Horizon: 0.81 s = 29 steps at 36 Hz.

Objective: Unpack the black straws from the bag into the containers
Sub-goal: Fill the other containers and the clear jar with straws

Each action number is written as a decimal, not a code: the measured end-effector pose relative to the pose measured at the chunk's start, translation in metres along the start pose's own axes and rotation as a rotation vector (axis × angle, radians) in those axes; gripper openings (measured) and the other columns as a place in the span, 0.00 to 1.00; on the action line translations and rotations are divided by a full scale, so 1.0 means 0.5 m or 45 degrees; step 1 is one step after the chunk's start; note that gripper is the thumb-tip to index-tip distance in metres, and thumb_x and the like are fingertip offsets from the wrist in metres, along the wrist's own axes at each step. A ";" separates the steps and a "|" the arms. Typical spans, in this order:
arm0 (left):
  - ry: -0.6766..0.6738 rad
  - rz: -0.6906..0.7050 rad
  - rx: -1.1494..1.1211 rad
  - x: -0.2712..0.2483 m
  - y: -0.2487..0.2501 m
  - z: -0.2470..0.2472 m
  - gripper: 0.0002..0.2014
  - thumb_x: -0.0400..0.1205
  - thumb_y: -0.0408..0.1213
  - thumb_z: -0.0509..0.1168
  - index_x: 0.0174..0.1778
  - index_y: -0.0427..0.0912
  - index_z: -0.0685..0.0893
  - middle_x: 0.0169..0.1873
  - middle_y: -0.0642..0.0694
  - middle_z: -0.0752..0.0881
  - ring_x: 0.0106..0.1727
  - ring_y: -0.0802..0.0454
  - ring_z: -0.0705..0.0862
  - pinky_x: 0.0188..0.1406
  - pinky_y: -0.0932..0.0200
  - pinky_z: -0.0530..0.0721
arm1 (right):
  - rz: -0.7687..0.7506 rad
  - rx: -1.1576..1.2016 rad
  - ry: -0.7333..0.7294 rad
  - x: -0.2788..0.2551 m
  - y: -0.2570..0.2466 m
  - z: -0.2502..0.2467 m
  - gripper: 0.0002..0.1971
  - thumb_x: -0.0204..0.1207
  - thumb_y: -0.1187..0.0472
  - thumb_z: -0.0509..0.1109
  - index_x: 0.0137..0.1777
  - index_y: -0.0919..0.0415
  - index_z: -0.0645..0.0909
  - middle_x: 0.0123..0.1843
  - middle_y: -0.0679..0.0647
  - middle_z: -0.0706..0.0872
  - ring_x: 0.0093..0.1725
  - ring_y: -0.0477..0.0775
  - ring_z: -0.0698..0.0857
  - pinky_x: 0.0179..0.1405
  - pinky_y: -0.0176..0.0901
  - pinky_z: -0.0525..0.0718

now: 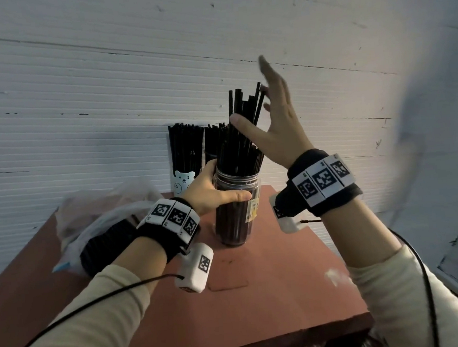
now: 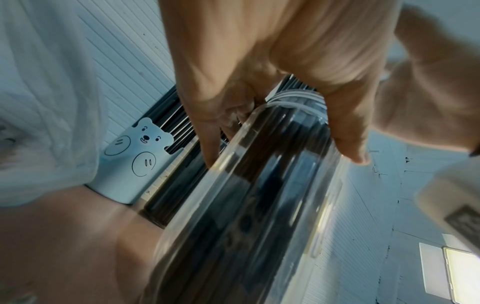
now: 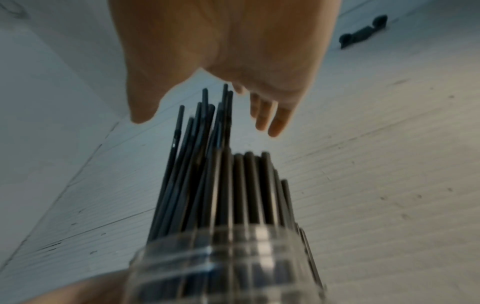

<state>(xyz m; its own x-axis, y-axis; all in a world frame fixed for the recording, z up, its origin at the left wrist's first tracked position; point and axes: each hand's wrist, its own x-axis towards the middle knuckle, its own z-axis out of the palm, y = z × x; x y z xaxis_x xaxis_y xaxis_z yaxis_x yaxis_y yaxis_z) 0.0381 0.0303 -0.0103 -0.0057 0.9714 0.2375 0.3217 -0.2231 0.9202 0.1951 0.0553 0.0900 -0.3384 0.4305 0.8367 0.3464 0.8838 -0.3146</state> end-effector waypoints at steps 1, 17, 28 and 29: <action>0.005 0.003 -0.002 0.000 0.001 0.000 0.46 0.65 0.39 0.83 0.78 0.47 0.66 0.61 0.56 0.83 0.61 0.61 0.82 0.64 0.60 0.77 | -0.070 -0.073 -0.026 0.001 -0.001 0.002 0.35 0.80 0.55 0.69 0.83 0.61 0.58 0.80 0.55 0.63 0.77 0.46 0.66 0.75 0.35 0.68; 0.036 -0.013 0.057 -0.016 0.013 0.007 0.45 0.68 0.42 0.81 0.79 0.49 0.64 0.59 0.58 0.81 0.60 0.60 0.79 0.60 0.64 0.72 | -0.157 -0.119 -0.072 -0.045 -0.009 0.018 0.27 0.81 0.64 0.63 0.80 0.66 0.63 0.80 0.58 0.66 0.78 0.48 0.65 0.72 0.20 0.57; -0.045 0.001 0.123 -0.014 0.007 -0.005 0.46 0.70 0.48 0.80 0.81 0.53 0.61 0.66 0.57 0.80 0.65 0.60 0.78 0.69 0.58 0.74 | -0.142 -0.259 -0.308 -0.077 0.014 0.041 0.15 0.83 0.61 0.62 0.66 0.63 0.81 0.64 0.54 0.84 0.68 0.52 0.79 0.68 0.33 0.71; -0.071 -0.007 0.131 -0.013 0.006 -0.008 0.48 0.67 0.50 0.80 0.80 0.54 0.62 0.67 0.56 0.80 0.67 0.59 0.78 0.72 0.54 0.74 | -0.138 -0.243 -0.291 -0.085 0.016 0.042 0.15 0.82 0.61 0.63 0.66 0.63 0.81 0.65 0.54 0.83 0.67 0.51 0.79 0.69 0.38 0.73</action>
<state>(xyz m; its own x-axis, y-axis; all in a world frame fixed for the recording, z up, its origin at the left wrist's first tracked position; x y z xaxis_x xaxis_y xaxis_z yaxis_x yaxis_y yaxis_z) 0.0352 0.0231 -0.0081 0.0441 0.9761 0.2126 0.4172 -0.2114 0.8839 0.1940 0.0480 0.0426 -0.5630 0.3847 0.7314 0.4483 0.8857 -0.1208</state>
